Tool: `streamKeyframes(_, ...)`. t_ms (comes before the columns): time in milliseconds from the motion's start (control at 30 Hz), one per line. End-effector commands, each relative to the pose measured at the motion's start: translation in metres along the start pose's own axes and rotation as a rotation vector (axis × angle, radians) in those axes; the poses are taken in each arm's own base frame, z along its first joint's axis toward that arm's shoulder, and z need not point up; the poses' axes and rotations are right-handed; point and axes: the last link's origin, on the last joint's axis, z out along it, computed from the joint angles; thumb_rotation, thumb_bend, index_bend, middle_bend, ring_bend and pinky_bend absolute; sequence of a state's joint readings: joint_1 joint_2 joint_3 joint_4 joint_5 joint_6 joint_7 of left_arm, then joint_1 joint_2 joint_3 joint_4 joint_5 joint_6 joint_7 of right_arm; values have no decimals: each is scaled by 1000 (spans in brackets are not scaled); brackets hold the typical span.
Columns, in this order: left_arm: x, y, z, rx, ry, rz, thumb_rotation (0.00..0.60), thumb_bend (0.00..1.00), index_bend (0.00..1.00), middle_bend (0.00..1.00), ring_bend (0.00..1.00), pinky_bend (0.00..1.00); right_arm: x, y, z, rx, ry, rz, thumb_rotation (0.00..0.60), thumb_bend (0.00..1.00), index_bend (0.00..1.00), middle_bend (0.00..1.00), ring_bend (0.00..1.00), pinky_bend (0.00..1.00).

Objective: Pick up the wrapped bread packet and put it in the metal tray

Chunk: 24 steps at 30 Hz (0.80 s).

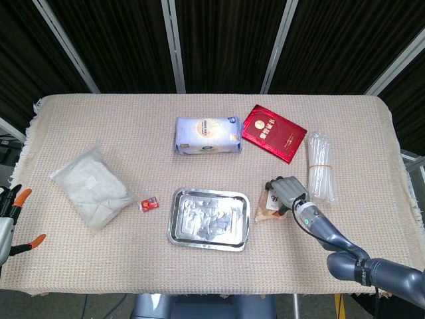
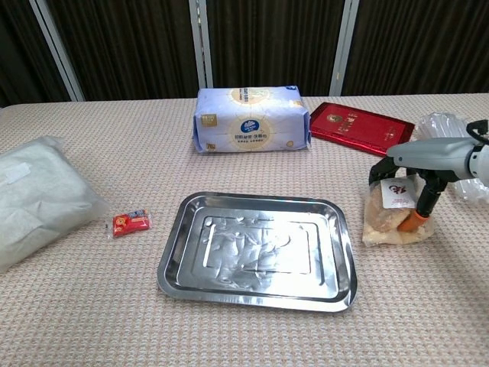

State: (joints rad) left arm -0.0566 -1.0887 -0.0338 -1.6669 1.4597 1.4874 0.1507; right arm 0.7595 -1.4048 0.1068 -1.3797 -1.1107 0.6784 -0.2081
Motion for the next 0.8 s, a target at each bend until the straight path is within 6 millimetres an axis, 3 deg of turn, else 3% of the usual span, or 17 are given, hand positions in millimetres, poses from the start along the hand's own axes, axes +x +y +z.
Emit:
streamKeyframes(33, 0, 0, 0, 0, -2, -1, 512, 44, 91, 0, 0, 0, 17, -13, -10, 54, 81, 22, 600, 191, 449, 411, 288, 476)
streamKeyframes(167, -2, 2, 0, -5, -8, -5, 512, 43, 91, 0, 0, 0, 44, -39, -25, 153, 169, 60, 600, 190, 437, 408, 287, 475)
streamKeyframes(300, -2, 3, 0, -1, -8, -8, 508, 42, 91, 0, 0, 0, 51, -64, -33, 239, 185, 92, 600, 191, 427, 399, 282, 475)
streamKeyframes(467, -2, 1, -1, 5, -7, -13, 509, 42, 91, 0, 0, 0, 38, -96, -28, 324, 131, 124, 600, 191, 412, 374, 275, 476)
streamKeyframes(800, -7, -4, -4, 18, -19, -29, 508, 42, 91, 0, 0, 0, 18, -129, -4, 344, 97, 87, 600, 190, 347, 312, 211, 475)
